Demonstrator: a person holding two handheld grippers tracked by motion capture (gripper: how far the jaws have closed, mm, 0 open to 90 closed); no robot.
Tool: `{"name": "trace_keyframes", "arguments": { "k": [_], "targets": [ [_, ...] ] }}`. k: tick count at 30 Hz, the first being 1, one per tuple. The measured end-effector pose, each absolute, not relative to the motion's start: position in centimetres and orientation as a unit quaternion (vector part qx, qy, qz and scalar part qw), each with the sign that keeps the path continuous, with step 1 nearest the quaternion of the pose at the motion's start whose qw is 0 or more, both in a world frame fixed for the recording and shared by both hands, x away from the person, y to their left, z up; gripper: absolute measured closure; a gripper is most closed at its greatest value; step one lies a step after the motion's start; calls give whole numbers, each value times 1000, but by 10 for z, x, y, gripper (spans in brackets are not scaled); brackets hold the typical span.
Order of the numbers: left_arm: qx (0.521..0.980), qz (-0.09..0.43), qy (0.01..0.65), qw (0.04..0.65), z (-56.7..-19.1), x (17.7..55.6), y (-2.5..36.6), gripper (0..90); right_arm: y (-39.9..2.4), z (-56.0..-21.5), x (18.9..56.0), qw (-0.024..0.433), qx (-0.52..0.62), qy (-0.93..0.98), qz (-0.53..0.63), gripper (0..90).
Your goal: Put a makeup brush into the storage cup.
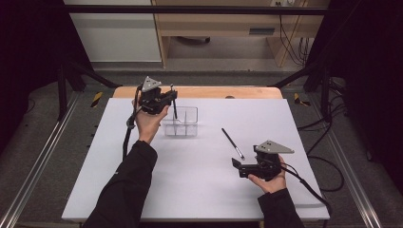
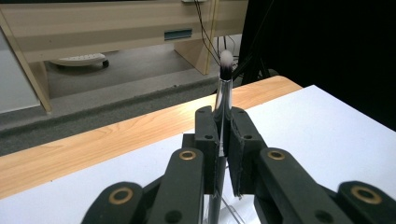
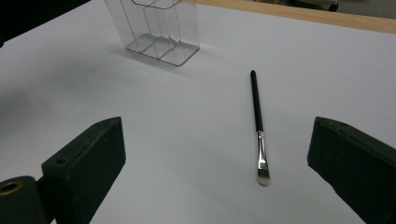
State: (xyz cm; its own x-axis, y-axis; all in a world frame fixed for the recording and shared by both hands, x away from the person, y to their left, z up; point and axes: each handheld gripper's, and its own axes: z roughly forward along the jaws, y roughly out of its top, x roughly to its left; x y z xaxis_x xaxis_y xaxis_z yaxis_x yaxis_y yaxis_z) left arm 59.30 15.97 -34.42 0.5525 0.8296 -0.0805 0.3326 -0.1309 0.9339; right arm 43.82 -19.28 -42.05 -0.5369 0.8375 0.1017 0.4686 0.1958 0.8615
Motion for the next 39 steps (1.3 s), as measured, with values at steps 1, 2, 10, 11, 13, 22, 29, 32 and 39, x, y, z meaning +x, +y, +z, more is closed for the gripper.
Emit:
{"name": "trace_keyframes", "arguments": {
  "k": [1, 2, 10, 11, 13, 22, 29, 32, 39],
  "targets": [
    [714, 240, 407, 517, -345, 593, 159, 832, -193, -421, 438, 200, 438, 747, 458, 48],
    [715, 240, 407, 516, -346, 593, 159, 832, -192, -421, 438, 199, 438, 747, 458, 48],
    [718, 238, 407, 512, -354, 593, 157, 832, -192, -421, 438, 199, 438, 747, 458, 48],
    [719, 237, 407, 512, -355, 593, 157, 832, -192, -421, 438, 200, 438, 747, 458, 47],
    [719, 235, 408, 511, -357, 593, 157, 832, -192, -421, 438, 200, 438, 748, 458, 47],
    [721, 230, 409, 509, -369, 591, 157, 832, -191, -422, 438, 199, 438, 748, 457, 47],
    [724, 225, 411, 506, -379, 590, 157, 832, -191, -422, 438, 200, 437, 749, 456, 47],
    [726, 223, 412, 504, -384, 589, 158, 831, -191, -422, 438, 200, 437, 749, 456, 47],
    [729, 220, 415, 498, -392, 587, 159, 830, -190, -422, 438, 199, 437, 750, 455, 47]
  ]
}}
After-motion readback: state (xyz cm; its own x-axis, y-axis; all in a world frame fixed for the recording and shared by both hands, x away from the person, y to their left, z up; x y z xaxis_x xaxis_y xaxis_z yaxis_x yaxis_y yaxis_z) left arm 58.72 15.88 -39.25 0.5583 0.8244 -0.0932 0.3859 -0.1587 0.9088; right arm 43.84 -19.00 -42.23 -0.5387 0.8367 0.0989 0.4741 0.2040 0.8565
